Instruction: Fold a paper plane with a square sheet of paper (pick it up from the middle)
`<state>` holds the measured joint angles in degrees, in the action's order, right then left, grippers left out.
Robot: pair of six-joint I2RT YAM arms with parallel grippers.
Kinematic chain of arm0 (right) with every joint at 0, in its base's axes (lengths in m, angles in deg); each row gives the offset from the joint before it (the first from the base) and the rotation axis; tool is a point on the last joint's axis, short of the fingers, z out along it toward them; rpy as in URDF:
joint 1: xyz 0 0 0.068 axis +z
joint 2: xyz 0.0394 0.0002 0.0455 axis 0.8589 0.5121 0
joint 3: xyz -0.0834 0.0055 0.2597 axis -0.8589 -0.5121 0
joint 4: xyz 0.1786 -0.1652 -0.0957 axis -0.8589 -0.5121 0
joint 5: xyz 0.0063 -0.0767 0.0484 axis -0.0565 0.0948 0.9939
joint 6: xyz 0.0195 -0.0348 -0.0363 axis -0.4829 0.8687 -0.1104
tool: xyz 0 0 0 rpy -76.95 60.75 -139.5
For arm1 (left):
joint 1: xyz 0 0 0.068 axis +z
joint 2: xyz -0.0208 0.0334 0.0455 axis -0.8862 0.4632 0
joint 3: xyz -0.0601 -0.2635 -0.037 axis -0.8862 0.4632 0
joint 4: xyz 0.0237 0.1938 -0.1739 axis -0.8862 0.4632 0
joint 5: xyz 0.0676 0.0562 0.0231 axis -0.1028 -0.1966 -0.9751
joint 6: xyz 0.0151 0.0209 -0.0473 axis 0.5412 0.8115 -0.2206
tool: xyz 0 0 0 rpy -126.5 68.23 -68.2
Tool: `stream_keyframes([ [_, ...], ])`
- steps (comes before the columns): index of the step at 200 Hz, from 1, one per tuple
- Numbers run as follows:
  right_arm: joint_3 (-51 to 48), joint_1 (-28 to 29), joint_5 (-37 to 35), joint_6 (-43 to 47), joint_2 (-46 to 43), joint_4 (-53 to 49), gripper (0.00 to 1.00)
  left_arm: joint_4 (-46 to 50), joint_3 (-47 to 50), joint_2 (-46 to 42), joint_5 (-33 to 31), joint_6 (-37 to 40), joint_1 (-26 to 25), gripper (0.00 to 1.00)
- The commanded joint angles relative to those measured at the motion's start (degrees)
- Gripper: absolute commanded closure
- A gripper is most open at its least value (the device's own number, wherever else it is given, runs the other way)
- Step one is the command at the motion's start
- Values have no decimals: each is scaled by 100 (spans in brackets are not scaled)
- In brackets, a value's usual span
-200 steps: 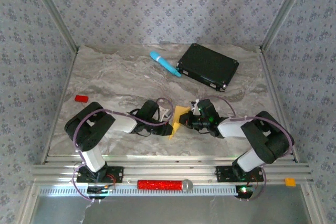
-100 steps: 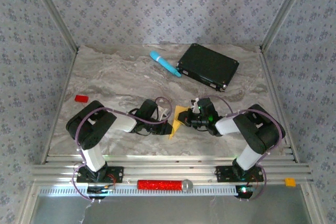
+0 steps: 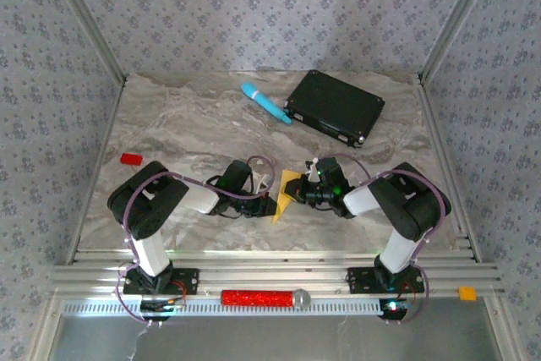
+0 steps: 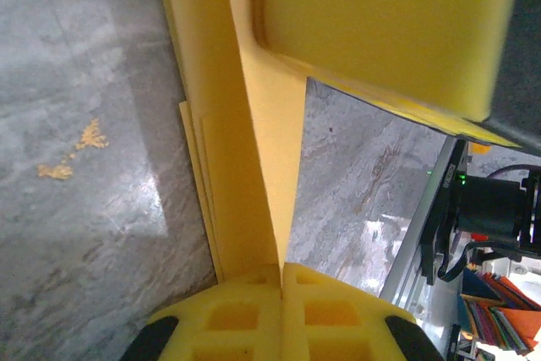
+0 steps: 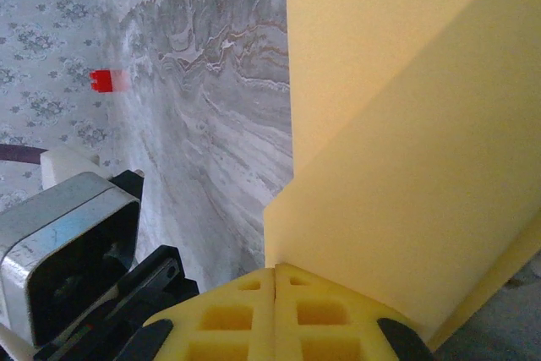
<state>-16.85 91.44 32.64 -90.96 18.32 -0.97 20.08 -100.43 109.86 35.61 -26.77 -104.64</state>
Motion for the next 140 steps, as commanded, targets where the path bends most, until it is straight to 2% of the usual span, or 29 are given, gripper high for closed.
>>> stream_keyframes([
  [1,60,-39,54,-33,72,32,94,565,277,400,-431,-45,8,100],
  [82,238,-57,-9,67,423,-422,95,661,214,402,-430,-17,10,100],
  [140,677,99,-560,616,354,-2301,97,777,206,252,-458,61,12,100],
])
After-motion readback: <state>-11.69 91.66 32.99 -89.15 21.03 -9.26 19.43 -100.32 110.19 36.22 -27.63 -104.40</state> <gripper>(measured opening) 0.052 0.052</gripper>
